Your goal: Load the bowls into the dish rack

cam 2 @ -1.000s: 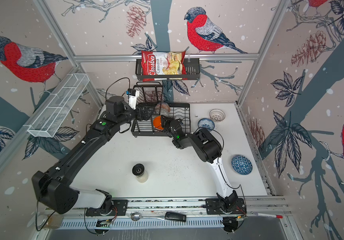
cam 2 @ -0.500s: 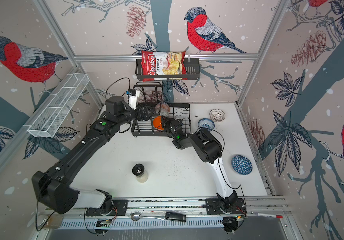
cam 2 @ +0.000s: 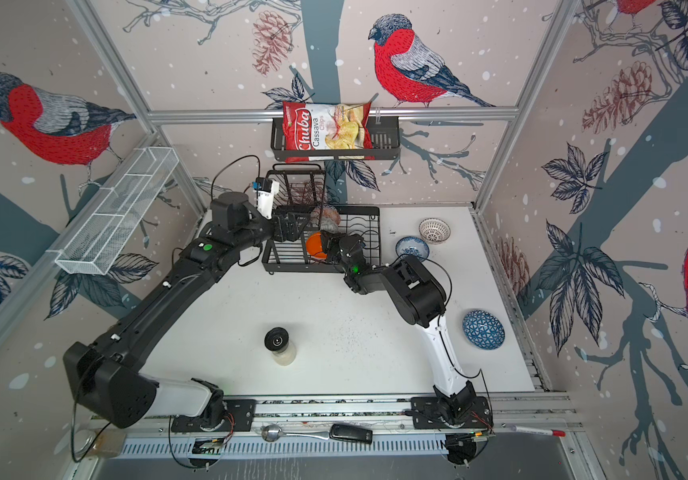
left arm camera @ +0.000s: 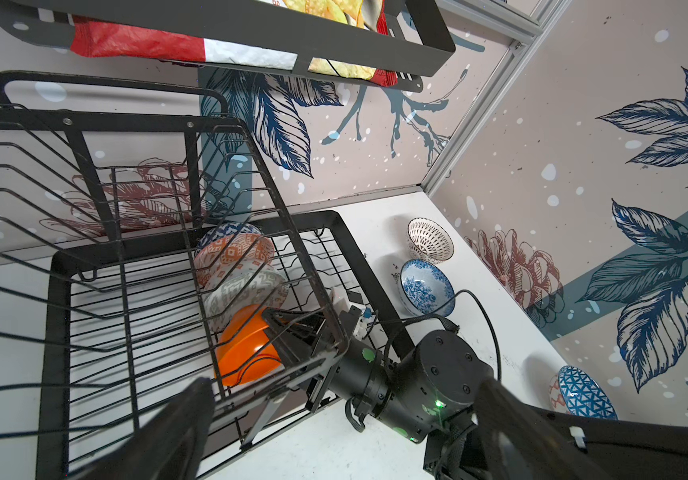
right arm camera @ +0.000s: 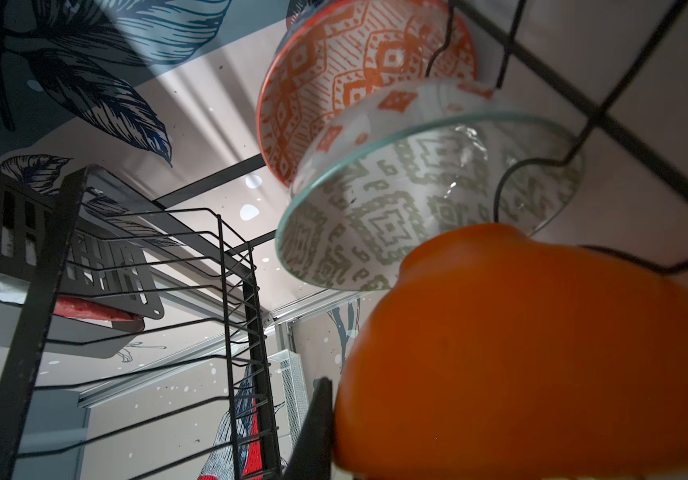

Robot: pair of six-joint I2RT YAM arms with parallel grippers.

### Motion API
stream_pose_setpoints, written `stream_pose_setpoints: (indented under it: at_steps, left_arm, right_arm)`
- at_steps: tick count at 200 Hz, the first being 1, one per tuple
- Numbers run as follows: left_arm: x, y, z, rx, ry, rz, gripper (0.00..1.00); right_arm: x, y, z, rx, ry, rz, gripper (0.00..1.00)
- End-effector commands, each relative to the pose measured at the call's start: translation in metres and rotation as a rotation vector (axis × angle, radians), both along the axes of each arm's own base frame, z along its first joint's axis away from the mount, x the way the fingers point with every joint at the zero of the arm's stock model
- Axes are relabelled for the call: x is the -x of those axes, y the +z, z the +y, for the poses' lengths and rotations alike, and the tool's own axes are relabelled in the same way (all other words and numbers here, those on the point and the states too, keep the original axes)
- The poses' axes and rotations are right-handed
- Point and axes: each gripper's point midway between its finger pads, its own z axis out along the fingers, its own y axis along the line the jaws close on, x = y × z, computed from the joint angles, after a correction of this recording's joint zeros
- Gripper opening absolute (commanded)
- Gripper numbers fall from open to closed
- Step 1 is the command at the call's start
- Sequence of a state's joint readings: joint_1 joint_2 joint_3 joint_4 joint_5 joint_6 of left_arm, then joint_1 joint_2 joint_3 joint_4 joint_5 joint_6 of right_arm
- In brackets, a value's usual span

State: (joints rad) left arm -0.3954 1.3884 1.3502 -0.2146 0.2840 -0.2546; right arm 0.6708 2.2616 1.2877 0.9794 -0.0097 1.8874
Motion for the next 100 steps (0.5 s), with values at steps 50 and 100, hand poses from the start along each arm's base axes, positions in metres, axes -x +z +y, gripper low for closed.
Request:
stream_pose_setpoints:
  at_steps: [50, 100]
  left_arm:
    - [-0.003, 0.004, 0.000, 0.002, 0.005, -0.020, 0.98]
    - [-0.003, 0.004, 0.000, 0.003, 0.003, -0.022, 0.98]
  right_arm:
    - [0.012, -0.037, -0.010, 0.103, -0.008, 0.111, 0.06]
    - [0.021, -0.039, -0.012, 0.141, -0.028, 0.137, 0.08]
